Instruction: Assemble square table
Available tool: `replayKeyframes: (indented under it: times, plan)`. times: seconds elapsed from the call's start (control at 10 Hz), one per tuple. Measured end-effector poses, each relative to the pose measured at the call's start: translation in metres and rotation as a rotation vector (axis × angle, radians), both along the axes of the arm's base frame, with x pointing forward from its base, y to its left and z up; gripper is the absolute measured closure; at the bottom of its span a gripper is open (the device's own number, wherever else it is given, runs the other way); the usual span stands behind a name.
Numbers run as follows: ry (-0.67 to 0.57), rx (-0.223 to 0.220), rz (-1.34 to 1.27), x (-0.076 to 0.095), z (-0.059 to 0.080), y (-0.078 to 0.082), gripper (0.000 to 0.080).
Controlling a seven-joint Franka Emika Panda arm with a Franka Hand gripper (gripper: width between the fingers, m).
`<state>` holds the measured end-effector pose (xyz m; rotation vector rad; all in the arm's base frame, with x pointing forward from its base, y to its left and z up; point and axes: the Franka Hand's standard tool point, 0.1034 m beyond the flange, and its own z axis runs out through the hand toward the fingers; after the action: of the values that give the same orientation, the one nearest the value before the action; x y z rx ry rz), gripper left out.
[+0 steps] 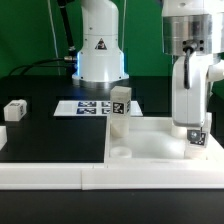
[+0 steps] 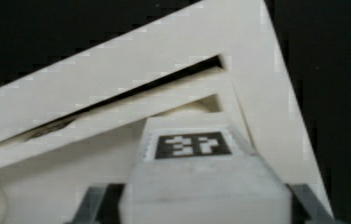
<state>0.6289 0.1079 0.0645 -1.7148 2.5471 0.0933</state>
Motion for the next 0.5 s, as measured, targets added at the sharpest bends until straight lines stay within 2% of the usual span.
replayKeyframes:
  times: [0.1, 0.2, 0.3, 0.4, 0.5]
  plan:
    - [0.002, 0.0, 0.012, -0.001, -0.001, 0.001, 0.0496]
    - [0.0, -0.003, 0.045, -0.001, -0.001, 0.001, 0.0326]
    - [0.005, -0.001, 0.206, -0.004, 0.0, 0.003, 0.0196]
    - [0.0, 0.002, 0.242, -0.005, 0.003, 0.006, 0.0196]
    - [-0.013, 0.007, 0.278, -0.005, 0.011, 0.012, 0.016]
